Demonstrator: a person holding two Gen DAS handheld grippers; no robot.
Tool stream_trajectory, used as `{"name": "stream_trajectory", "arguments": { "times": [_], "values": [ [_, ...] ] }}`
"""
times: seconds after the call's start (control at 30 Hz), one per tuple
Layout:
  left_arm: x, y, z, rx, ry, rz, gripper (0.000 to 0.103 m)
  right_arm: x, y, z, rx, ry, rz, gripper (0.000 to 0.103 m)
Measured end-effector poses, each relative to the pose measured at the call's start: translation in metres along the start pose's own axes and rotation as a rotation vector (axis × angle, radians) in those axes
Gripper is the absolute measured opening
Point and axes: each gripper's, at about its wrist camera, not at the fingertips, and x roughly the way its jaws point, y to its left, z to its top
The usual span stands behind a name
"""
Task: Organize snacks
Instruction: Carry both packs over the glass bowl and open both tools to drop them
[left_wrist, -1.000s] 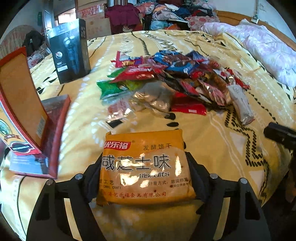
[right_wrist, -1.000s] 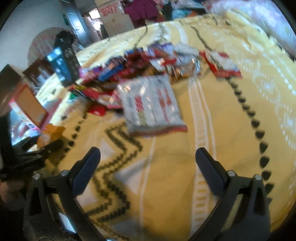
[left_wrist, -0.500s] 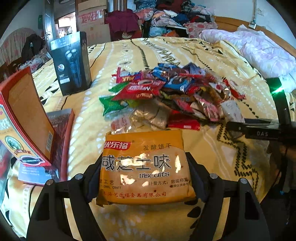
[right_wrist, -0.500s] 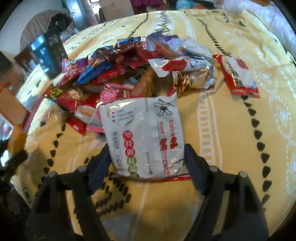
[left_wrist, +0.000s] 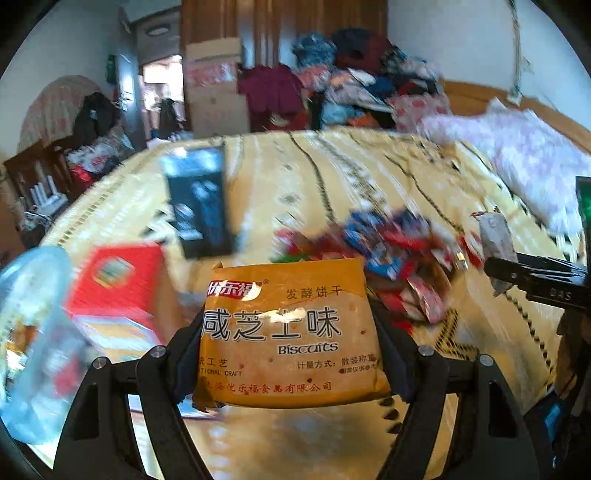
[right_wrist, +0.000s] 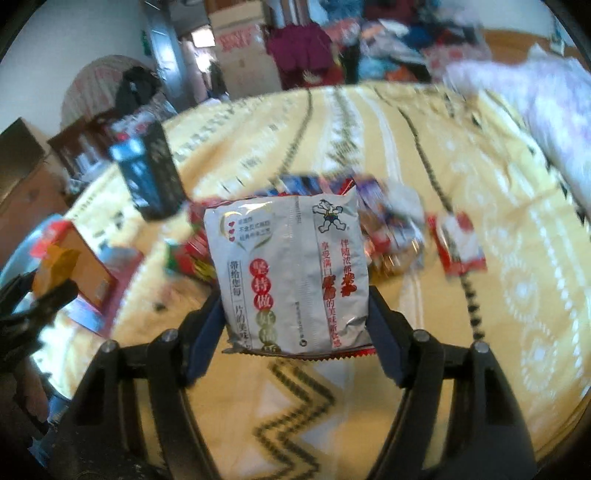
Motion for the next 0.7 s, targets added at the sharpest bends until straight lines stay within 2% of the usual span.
{"name": "stream_trajectory", "arguments": {
  "times": [0.2,0.4,0.5,0.7],
  "values": [
    [-0.046,0.057,0.033,-0.035,-0.078,0.107,0.080,-0.023,0.060,0.052,-0.064,-0.081,0.099,0.073],
    [-0.084,0.144,0.055,-0.109,-0.121,0.270,0.080,-0.028,0.146,0.098,-0.163,-0.114,0.228,0.073],
    [-0.096,0.188,0.055,-0.158,-0.118,0.344,0.080,-0.026,0.197,0.113,-0.216,-0.113,0.298,0.073],
    [-0.105,0.285,0.031,-0.264,-0.037,0.513,0.080,-0.008,0.290,0.121,-0.322,-0.069,0.420,0.074]
  ]
}}
